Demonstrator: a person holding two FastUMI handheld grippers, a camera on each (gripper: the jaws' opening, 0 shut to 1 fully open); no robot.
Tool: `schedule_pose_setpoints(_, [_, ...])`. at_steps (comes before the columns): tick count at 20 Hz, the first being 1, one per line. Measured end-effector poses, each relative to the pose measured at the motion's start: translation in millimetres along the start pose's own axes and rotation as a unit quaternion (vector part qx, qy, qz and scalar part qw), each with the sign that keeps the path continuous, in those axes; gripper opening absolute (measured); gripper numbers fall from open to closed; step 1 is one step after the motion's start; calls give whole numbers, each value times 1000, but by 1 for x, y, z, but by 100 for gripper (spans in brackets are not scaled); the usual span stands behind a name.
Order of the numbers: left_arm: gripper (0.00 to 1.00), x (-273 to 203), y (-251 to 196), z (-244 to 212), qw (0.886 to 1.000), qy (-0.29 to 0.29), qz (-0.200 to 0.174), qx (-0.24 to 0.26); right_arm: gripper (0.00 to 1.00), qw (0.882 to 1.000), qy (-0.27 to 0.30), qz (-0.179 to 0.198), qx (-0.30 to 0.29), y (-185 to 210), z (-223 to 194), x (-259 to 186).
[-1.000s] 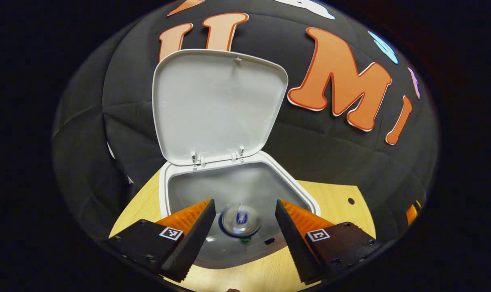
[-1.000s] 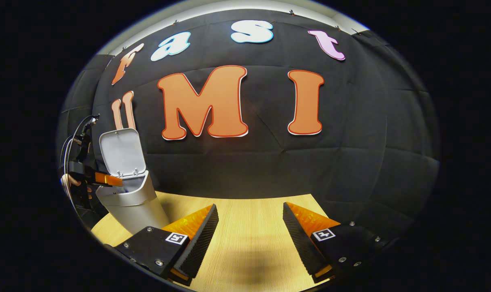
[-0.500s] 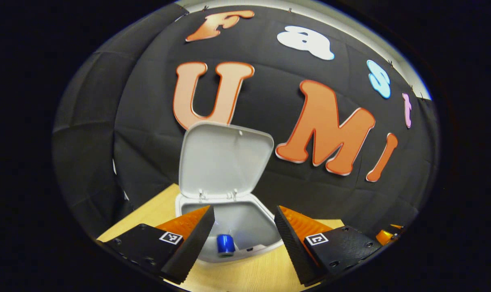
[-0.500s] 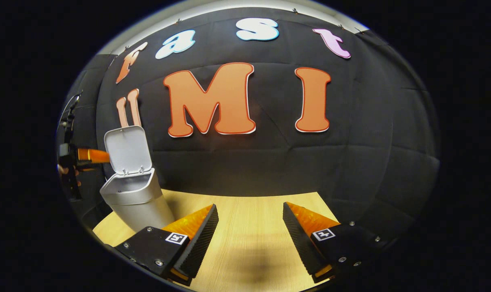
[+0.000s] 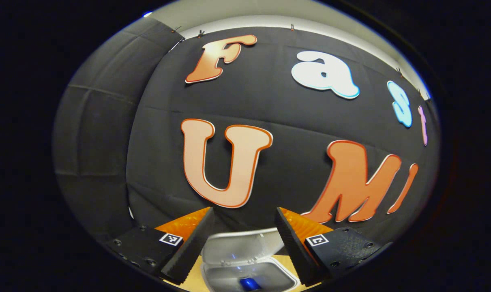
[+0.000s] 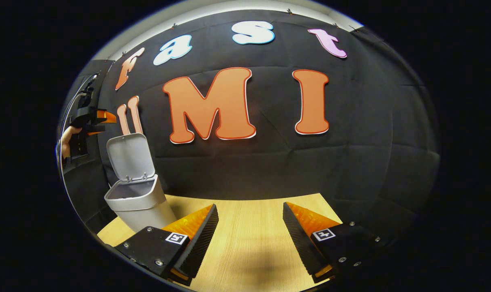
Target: Press the lid of the desktop garbage bin to open it, pick up the crumpled paper on the desktop and throw it into the bin, then pick up the pop can on the desktop and drop it into the bin, and finally close the garbage bin lid.
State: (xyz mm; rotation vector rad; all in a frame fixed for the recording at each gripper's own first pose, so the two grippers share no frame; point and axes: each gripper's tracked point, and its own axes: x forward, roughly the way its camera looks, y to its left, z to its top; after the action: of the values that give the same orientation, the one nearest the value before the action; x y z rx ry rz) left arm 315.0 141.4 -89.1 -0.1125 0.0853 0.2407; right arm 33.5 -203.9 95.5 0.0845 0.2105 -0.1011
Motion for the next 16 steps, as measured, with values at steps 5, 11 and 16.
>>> schedule_pose_setpoints(5, [94,55,-14,-17,998,41,4,38,95,999,12,-24,29,-22,-8,0])
schedule_pose_setpoints(11, [95,66,-21,-53,997,79,-24,3,96,999,16,-32,30,-27,-11,0])
schedule_pose_setpoints(16, [97,46,-9,-81,995,99,-12,28,96,999,22,-16,34,-19,-11,4])
